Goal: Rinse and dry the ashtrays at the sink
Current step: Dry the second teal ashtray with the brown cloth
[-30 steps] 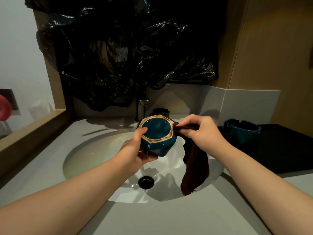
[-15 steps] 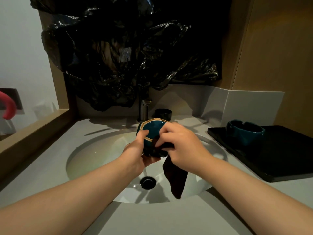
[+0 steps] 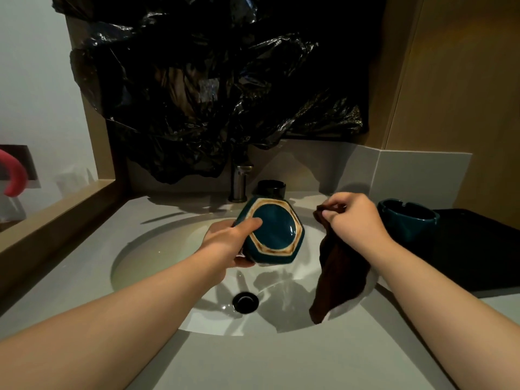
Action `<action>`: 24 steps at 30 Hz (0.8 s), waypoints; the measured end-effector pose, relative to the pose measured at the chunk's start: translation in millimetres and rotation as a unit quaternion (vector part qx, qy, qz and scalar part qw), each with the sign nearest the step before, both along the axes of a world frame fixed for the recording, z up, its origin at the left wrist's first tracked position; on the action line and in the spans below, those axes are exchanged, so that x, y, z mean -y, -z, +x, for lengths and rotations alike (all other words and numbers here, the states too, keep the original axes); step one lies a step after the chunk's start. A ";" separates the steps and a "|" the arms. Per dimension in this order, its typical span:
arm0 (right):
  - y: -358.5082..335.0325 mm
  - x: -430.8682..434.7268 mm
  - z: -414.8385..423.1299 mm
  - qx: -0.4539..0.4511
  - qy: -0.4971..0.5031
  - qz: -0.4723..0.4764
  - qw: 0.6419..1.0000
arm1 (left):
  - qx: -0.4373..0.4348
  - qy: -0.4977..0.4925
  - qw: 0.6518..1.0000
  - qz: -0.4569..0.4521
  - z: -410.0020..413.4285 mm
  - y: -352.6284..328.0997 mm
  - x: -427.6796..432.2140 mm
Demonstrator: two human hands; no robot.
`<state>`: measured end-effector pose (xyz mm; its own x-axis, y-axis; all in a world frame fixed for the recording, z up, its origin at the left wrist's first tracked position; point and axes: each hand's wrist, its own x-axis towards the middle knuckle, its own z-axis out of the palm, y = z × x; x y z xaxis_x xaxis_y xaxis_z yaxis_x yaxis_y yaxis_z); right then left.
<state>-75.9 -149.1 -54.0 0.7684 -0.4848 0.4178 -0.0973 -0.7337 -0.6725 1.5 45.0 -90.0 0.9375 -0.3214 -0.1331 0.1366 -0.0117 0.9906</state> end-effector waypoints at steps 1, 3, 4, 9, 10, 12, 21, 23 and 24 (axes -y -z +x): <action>-2.4 5.5 -1.2 -0.019 -0.008 0.009 1.000 | 0.045 0.021 0.998 0.040 -0.8 -0.2 -0.1; -8.9 13.2 -5.8 -0.095 -0.066 0.022 0.993 | 0.111 0.062 0.987 0.101 -3.9 -0.7 0.0; -12.3 15.2 -8.9 -0.144 -0.103 0.022 0.984 | 0.135 0.080 0.980 0.121 -5.5 -0.7 0.3; -15.6 4.8 -12.9 -0.327 -0.211 -0.141 0.911 | 0.255 0.152 0.930 0.215 -12.8 1.1 -0.1; -13.4 0.0 -12.0 -0.344 -0.227 -0.156 0.898 | 0.282 0.168 0.916 0.229 -14.4 0.9 -0.2; -8.8 -6.7 -10.7 -0.359 -0.247 -0.171 0.883 | 0.325 0.199 0.893 0.239 -17.5 1.6 -0.2; -4.3 10.7 -7.5 -0.201 -0.224 -0.011 0.954 | 0.173 0.158 0.970 0.064 -6.9 0.8 1.8; -2.1 14.5 -6.8 -0.164 -0.230 0.072 0.957 | 0.105 0.165 0.980 0.042 -6.6 2.7 1.3; -1.2 14.8 -6.6 -0.152 -0.233 0.103 0.955 | 0.083 0.174 0.981 0.038 -6.5 4.2 1.2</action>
<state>-82.5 -163.9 -52.9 0.9915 -0.1083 0.0728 -0.0067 -0.5995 -0.8004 -5.1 43.8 -94.2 0.7840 -0.6203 -0.0237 -0.0526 -0.1045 0.9931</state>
